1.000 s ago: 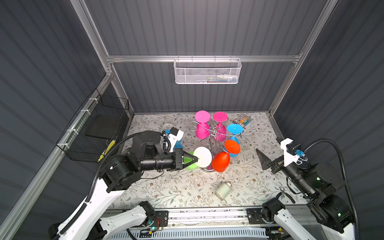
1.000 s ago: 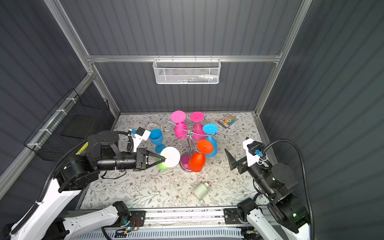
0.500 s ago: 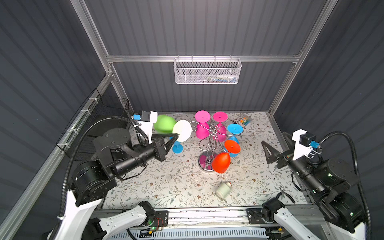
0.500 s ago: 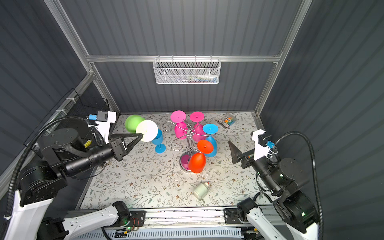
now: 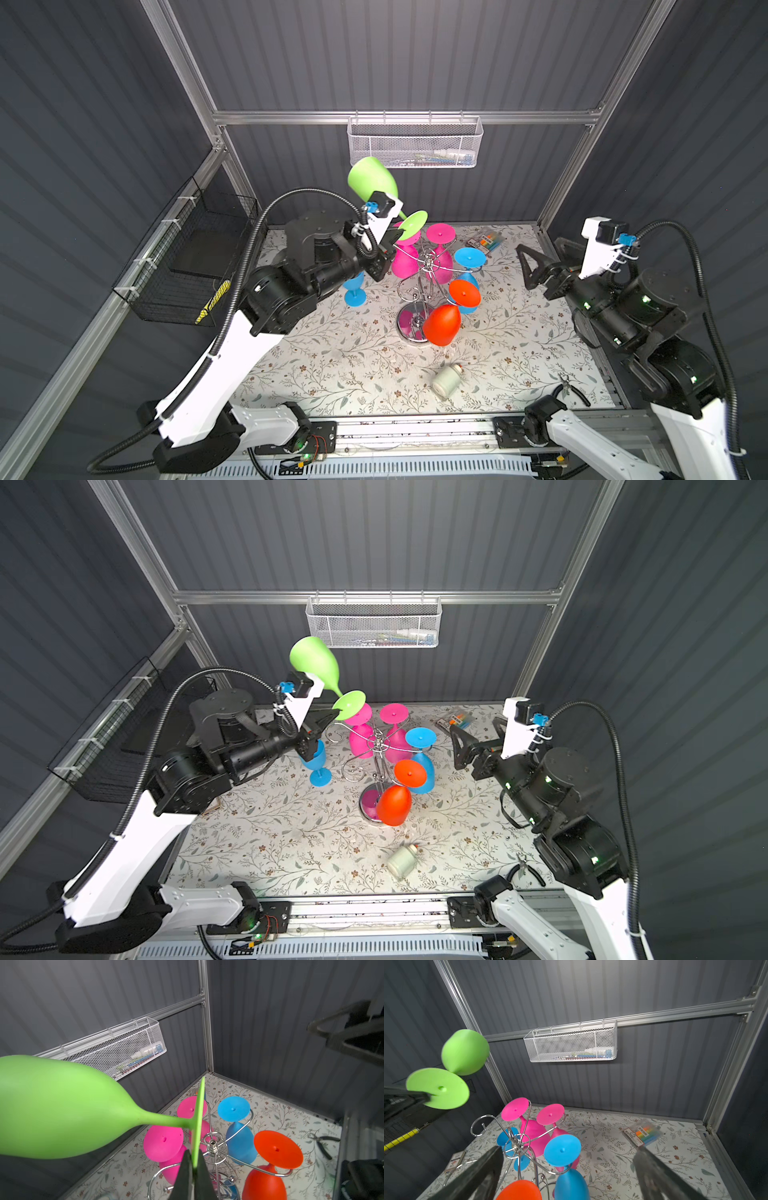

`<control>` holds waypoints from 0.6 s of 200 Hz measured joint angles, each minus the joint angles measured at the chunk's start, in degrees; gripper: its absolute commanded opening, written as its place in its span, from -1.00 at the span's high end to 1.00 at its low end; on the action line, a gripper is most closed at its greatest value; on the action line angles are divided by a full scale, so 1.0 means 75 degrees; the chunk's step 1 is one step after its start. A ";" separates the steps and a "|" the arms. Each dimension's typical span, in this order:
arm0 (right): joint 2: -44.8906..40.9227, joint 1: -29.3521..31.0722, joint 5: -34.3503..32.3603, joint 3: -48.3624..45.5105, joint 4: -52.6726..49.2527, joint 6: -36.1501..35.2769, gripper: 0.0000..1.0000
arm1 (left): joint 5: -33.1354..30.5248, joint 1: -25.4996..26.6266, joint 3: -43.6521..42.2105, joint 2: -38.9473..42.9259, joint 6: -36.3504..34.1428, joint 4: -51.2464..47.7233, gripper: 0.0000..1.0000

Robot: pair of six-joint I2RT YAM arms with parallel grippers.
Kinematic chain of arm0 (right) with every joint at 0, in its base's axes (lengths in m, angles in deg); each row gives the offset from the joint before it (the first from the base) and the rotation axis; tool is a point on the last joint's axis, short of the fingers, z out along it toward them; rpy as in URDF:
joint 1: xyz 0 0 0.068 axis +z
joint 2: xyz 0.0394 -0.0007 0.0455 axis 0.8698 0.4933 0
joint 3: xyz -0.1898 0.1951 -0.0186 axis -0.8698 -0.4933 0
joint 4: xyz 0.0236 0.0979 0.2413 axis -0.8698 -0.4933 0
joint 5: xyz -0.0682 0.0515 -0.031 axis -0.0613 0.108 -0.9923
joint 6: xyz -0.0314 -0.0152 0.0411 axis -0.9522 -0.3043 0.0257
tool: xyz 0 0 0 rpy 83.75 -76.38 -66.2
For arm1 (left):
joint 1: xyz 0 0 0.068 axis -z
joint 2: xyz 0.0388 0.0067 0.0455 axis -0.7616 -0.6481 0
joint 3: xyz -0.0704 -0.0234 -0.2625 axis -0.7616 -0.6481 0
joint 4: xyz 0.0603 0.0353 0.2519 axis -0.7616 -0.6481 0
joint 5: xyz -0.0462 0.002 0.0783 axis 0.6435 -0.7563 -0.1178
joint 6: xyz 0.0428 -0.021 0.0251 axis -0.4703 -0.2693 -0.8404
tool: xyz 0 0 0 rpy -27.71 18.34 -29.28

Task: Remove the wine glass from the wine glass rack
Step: 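Lift the green glass up toward the right gripper while the right gripper rises, then close the right gripper on the green glass's stem while left holds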

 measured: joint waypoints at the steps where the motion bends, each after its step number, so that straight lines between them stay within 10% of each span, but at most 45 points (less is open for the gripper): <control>1: 0.0020 0.0000 0.0012 0.0026 0.0006 0.0006 -0.98 | 0.0009 0.0000 0.0000 -0.0012 -0.0026 0.0015 1.00; 120: 0.0845 -0.0003 0.1419 0.0842 0.0079 0.0627 -0.98 | 0.0239 0.1428 0.0248 -0.1309 -0.4112 0.0933 1.00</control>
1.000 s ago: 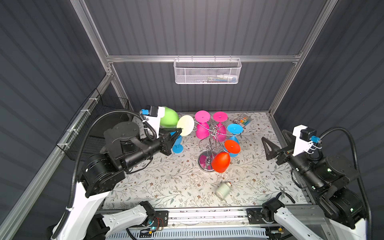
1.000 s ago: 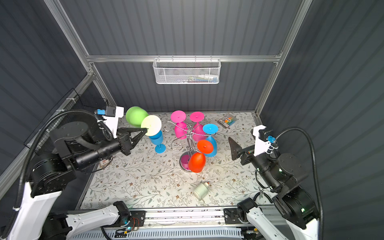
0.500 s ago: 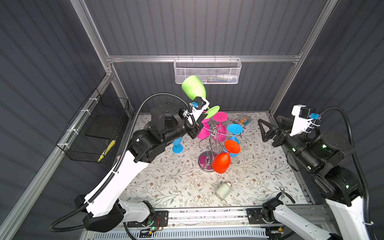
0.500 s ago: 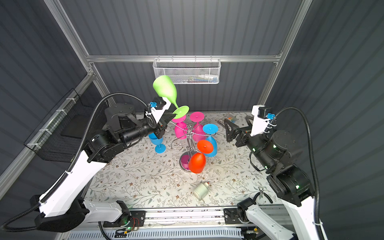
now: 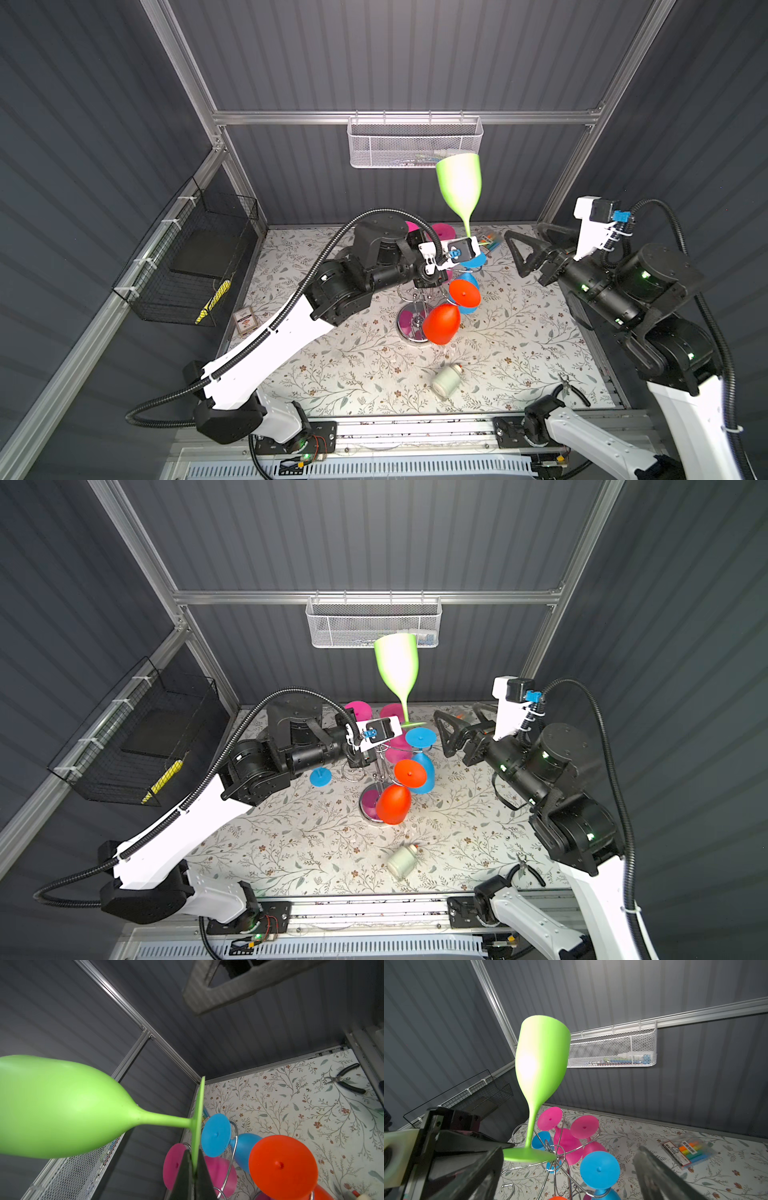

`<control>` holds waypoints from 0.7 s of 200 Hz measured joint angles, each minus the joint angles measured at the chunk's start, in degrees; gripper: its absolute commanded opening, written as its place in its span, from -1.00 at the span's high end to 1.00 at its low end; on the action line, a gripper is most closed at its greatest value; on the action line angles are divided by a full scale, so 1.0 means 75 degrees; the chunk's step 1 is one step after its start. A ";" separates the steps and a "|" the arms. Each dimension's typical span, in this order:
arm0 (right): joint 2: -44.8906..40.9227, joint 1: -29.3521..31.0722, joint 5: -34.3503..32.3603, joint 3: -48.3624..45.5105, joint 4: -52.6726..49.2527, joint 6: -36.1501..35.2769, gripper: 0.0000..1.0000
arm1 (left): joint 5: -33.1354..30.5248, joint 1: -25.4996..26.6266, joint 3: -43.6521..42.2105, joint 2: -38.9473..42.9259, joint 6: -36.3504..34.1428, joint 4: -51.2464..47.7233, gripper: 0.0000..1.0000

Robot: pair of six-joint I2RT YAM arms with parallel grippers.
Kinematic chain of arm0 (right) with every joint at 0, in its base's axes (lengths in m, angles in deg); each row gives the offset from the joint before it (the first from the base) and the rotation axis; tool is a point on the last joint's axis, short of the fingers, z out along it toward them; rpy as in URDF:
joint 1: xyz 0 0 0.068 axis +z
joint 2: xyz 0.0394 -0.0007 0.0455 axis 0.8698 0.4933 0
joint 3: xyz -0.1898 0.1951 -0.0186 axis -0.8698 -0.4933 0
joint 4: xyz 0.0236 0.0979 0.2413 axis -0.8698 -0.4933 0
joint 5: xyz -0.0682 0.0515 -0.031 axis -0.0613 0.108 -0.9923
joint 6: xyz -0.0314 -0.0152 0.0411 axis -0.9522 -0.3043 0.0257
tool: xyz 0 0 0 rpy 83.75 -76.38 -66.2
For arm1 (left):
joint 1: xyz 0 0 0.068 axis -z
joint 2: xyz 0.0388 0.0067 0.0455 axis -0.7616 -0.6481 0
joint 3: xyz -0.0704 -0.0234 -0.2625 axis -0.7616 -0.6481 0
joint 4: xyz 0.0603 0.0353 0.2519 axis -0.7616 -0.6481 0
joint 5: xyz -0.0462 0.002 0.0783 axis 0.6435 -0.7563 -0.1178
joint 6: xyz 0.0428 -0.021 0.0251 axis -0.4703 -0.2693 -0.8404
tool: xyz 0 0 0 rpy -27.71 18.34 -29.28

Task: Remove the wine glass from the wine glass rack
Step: 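Close the right gripper on the green glass's stem while left holds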

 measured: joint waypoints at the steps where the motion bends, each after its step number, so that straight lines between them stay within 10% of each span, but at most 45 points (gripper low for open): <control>1: 0.0012 0.0000 0.0017 0.0009 -0.0012 0.0009 -0.98 | -0.0009 0.0012 0.0003 -0.0003 -0.0017 0.0003 1.00; 140: 0.0420 -0.0102 0.0833 0.0318 -0.1078 0.0318 -0.50 | -0.1384 0.1250 -0.0073 -0.0507 -0.2623 0.0886 1.00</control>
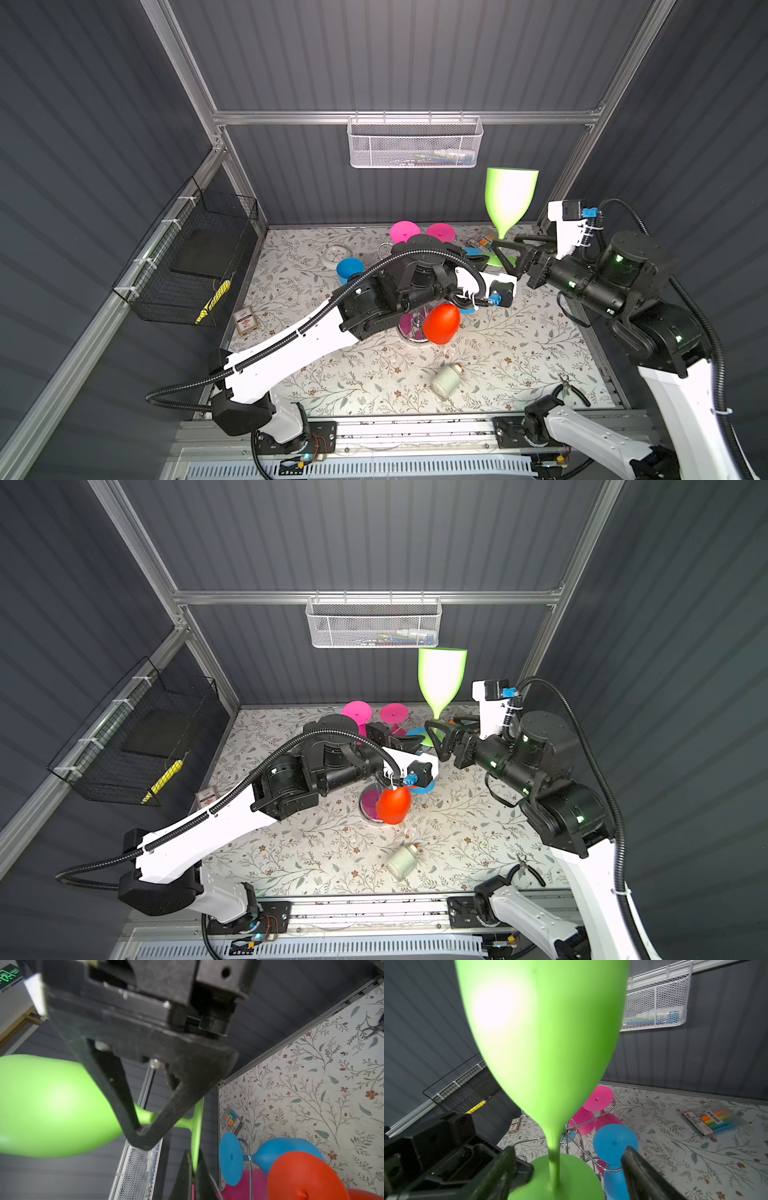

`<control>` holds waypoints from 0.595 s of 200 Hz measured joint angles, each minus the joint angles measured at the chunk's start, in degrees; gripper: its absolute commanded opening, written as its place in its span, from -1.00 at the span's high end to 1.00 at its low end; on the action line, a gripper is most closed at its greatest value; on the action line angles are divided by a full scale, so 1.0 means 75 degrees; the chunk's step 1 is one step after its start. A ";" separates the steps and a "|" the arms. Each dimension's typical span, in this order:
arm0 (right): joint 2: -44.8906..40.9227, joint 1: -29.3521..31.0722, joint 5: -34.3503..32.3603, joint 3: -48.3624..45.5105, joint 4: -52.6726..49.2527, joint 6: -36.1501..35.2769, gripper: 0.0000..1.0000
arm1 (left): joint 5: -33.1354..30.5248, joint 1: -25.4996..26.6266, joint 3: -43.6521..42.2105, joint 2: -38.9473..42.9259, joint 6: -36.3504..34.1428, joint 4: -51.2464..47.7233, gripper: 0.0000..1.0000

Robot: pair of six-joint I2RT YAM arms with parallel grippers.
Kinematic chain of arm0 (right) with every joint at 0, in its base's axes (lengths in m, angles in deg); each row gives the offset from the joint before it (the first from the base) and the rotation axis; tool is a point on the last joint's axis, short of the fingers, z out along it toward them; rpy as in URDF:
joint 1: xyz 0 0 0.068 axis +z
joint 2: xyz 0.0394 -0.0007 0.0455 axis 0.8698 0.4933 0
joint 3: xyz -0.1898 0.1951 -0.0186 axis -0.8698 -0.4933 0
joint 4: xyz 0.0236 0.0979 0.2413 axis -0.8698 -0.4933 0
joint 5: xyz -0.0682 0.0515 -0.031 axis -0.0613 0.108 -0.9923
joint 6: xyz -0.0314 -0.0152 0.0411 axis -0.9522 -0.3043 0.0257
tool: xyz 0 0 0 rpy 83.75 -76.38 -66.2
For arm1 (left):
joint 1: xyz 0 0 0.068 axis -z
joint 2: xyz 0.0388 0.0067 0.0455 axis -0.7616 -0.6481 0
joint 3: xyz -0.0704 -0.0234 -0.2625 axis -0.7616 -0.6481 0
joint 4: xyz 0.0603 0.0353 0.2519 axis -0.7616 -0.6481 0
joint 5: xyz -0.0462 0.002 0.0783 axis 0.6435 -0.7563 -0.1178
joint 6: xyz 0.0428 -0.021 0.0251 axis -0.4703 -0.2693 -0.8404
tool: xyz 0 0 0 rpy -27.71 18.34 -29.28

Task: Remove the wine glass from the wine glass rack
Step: 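Close the right gripper on the green glass's stem while left holds, then open the left gripper and draw it back while the right gripper holds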

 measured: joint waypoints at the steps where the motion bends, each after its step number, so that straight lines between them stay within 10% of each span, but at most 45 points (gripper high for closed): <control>1: 0.0000 0.0000 0.0006 0.0000 -0.0003 -0.0012 -0.49 | -0.0012 0.0006 -0.0006 0.0000 -0.0009 0.0009 1.00; 119: -0.0082 -0.0134 0.0323 -0.0201 -0.0061 0.0111 0.55 | -0.0586 0.0405 -0.0259 0.0000 -0.0635 0.0350 1.00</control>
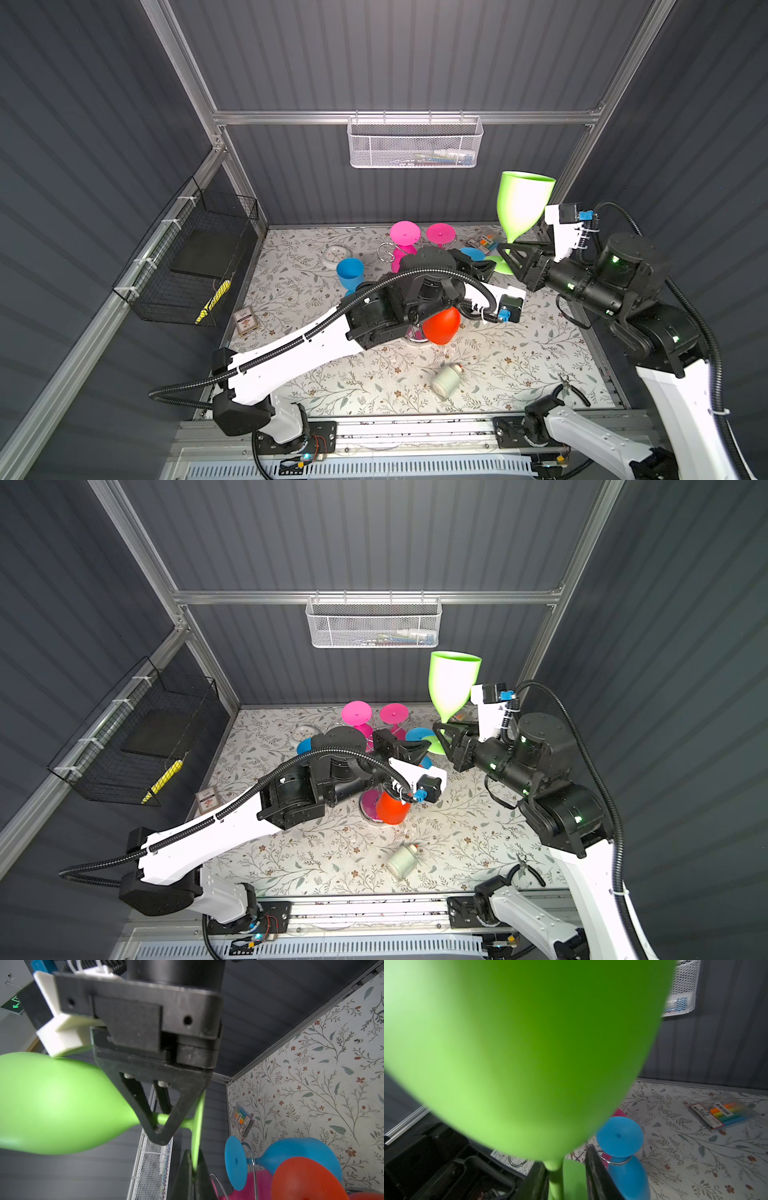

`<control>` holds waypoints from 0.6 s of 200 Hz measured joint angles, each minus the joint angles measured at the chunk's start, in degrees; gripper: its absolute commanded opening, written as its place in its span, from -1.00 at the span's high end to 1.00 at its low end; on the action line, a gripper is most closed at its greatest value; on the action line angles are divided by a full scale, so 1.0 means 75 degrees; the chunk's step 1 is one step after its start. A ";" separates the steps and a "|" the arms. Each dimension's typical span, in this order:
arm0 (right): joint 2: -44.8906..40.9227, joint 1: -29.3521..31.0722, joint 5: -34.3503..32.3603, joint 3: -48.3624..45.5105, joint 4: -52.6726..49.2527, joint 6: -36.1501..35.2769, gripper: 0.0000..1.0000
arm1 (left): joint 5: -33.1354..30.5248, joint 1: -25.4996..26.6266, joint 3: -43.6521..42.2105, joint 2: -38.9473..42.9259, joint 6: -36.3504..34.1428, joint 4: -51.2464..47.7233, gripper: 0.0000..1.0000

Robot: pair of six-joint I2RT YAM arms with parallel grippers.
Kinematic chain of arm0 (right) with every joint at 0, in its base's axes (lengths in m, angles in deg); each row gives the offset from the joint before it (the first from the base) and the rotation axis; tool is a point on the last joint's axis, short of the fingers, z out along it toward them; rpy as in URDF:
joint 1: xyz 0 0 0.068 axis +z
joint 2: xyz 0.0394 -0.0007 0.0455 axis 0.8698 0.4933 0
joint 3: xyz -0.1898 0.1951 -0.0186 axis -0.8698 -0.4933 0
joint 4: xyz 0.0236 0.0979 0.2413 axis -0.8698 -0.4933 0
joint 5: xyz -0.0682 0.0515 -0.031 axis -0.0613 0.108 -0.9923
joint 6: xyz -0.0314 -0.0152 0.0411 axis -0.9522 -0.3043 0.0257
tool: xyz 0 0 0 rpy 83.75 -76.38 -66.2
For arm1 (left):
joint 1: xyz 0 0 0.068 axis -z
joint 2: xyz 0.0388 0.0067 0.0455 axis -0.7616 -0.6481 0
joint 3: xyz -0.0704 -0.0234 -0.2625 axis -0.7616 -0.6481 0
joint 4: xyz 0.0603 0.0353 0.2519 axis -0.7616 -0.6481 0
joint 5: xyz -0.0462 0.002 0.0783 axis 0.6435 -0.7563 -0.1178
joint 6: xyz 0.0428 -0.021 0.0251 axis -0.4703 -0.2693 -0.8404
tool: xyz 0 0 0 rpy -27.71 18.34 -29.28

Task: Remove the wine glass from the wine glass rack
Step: 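Open the left gripper and draw it back while the right gripper holds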

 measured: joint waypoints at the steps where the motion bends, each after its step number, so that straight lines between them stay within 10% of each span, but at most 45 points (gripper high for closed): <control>1: -0.0003 0.0000 0.0003 -0.0003 0.0000 -0.0015 0.55 | 0.0000 0.0000 0.0000 0.0000 0.0000 0.0000 1.00; 42: -0.0064 -0.0006 0.0207 -0.0050 0.0029 -0.0076 0.93 | 0.0012 0.0000 -0.0003 0.0000 0.0020 0.0003 0.99; 120: -0.0157 -0.0087 -0.0111 -0.0160 -0.0064 -0.0385 1.00 | -0.0163 0.0000 -0.0420 0.0184 0.1515 0.0731 -0.08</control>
